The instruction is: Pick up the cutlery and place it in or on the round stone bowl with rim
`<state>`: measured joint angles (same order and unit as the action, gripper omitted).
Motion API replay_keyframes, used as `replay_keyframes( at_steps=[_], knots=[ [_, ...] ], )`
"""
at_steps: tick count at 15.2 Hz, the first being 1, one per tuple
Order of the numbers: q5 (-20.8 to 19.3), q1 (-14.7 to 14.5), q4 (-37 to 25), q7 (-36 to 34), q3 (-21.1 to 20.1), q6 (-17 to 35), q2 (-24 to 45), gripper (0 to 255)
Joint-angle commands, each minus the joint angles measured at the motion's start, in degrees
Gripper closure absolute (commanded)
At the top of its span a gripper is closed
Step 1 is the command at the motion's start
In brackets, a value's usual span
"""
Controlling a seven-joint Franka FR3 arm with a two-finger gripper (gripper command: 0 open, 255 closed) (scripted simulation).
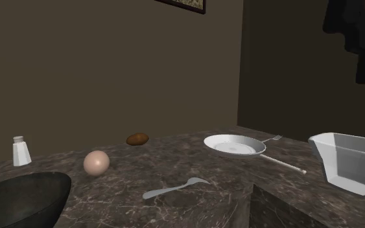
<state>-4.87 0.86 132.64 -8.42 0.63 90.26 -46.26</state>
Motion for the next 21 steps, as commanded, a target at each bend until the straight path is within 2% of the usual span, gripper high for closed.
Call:
replay_keyframes(
  at_steps=[1, 11, 21],
  knots=[
    [0.0, 0.0, 0.0, 0.0, 0.0, 0.0, 0.0, 0],
    [8.1, 0.2, 0.8, -19.5, -9.6, 10.4, 13.0, 0],
    [11.5, 0.8, -6.5, -37.8, -17.2, 20.5, 32.5, 0]
  ],
)
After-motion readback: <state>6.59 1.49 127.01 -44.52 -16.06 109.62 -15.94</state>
